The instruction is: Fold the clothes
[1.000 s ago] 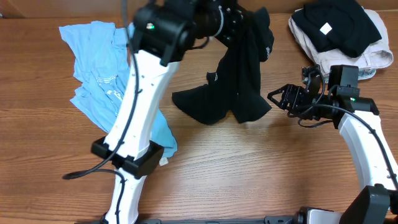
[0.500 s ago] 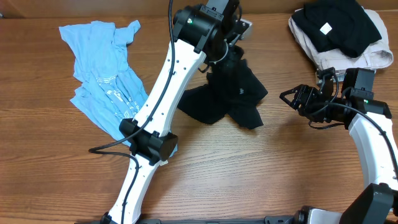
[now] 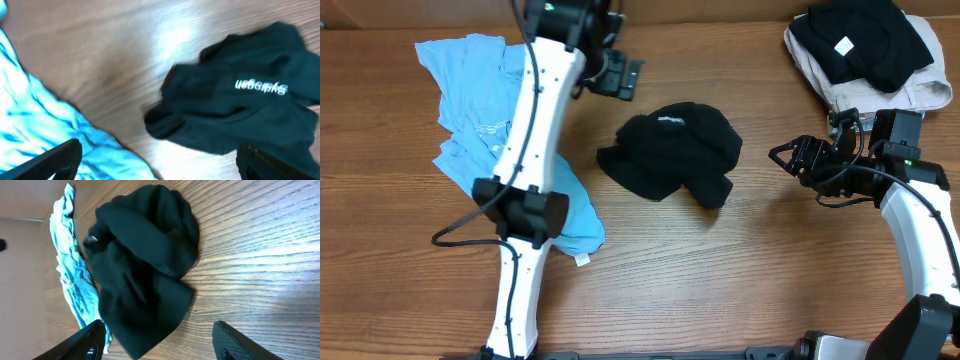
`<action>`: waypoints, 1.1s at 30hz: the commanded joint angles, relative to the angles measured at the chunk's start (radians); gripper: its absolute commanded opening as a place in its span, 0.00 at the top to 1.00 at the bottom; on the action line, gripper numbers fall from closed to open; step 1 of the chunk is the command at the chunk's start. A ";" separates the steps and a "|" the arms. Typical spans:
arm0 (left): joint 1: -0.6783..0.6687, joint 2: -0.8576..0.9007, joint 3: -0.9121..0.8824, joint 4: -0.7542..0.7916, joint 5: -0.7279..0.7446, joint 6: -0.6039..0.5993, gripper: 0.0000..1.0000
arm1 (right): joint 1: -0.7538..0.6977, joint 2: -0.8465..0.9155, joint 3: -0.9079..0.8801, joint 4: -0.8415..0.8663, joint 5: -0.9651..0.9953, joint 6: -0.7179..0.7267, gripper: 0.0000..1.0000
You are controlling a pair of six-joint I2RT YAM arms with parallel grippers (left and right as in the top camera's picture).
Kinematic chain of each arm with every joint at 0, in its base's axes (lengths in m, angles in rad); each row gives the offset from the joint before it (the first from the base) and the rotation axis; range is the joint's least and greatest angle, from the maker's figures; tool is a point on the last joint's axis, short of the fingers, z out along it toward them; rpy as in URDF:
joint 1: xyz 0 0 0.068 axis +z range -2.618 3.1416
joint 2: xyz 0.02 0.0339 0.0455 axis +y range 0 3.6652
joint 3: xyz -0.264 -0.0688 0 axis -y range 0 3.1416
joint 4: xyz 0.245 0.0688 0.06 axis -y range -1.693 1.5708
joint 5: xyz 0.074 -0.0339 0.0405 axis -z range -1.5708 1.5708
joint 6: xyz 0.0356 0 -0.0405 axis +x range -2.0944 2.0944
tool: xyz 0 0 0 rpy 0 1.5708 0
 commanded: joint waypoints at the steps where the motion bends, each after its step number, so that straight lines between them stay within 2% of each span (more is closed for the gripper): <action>1: 0.035 -0.012 -0.123 -0.006 0.113 -0.040 0.00 | -0.003 -0.022 0.023 0.005 -0.005 -0.008 0.27; 3: 0.056 -0.012 -0.238 -0.006 0.113 -0.056 0.00 | -0.003 -0.022 0.022 0.003 -0.005 -0.008 0.26; 8: 0.069 -0.012 -0.399 -0.006 0.062 -0.068 0.00 | -0.003 -0.022 0.022 0.005 -0.001 -0.008 0.24; 17: 0.074 -0.012 -0.506 0.015 -0.031 -0.119 0.01 | -0.002 -0.022 0.022 0.005 0.013 -0.008 0.22; 25: 0.101 -0.013 -0.684 0.136 -0.035 -0.138 0.01 | -0.002 -0.022 0.022 0.005 0.047 -0.008 0.20; 33: 0.140 -0.013 -0.790 0.238 -0.092 -0.156 0.00 | -0.002 -0.021 0.022 0.012 0.063 -0.008 0.20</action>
